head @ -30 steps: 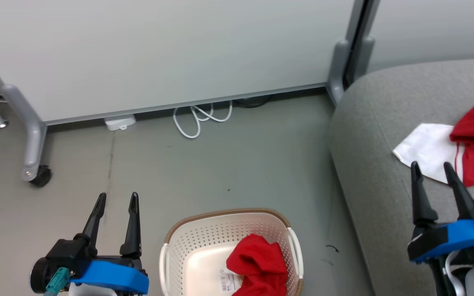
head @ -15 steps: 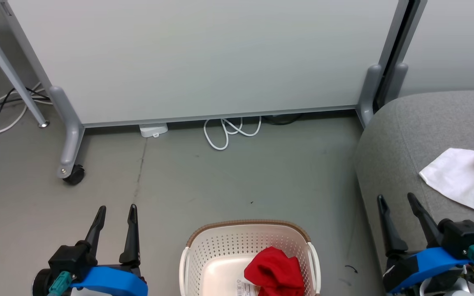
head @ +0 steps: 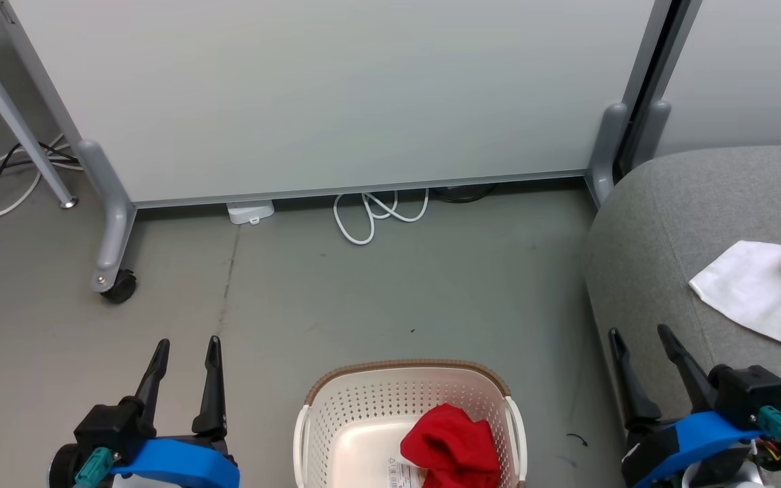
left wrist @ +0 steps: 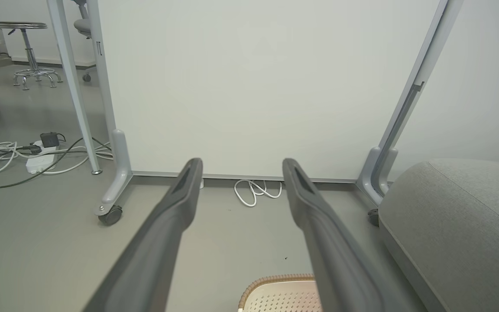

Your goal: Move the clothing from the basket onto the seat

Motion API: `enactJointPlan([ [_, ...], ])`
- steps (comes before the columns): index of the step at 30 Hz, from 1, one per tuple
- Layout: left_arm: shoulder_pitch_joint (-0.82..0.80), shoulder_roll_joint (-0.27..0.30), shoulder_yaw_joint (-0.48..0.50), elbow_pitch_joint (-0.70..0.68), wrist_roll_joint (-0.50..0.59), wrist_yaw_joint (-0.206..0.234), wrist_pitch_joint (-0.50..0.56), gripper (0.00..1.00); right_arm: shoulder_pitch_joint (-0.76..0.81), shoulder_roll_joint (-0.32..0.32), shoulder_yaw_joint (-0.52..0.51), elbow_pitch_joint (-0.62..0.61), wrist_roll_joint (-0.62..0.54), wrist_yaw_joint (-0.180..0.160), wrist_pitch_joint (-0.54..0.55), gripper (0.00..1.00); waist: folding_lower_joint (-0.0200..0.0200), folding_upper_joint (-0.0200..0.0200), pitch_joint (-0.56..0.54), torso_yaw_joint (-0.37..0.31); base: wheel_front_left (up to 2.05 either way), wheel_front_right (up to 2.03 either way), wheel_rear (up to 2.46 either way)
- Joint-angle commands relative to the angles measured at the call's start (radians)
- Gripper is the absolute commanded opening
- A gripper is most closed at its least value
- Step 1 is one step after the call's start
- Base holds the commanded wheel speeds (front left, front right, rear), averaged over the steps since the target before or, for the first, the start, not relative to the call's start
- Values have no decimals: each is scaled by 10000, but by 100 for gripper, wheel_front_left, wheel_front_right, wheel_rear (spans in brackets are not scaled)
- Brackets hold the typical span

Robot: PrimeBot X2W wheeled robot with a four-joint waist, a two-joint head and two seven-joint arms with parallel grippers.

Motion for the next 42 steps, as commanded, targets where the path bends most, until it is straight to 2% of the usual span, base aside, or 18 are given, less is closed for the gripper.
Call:
enactJointPlan([
  [1,-57,38,55,-40,-36,-67,-47,100,17,8,29,25,38,5,21,100,0,-1,19,-18,0,0,0],
  [12,-98,37,10,-117,-23,-69,-47,100,-164,8,156,9,14,5,32,100,0,-1,203,-154,0,0,0],
  [18,-223,71,-45,-98,-48,-69,-47,100,-342,7,338,-28,81,5,-21,100,0,-1,555,-452,0,0,0],
  [31,-1300,325,-692,763,-472,-70,-47,100,-1372,4,1406,-148,431,5,-393,100,0,-1,2756,-2165,0,0,0],
  [42,-3075,839,-1836,2702,-1054,-68,-47,100,-2325,12,2224,70,901,5,-1060,100,0,-1,5093,-3590,0,0,0],
])
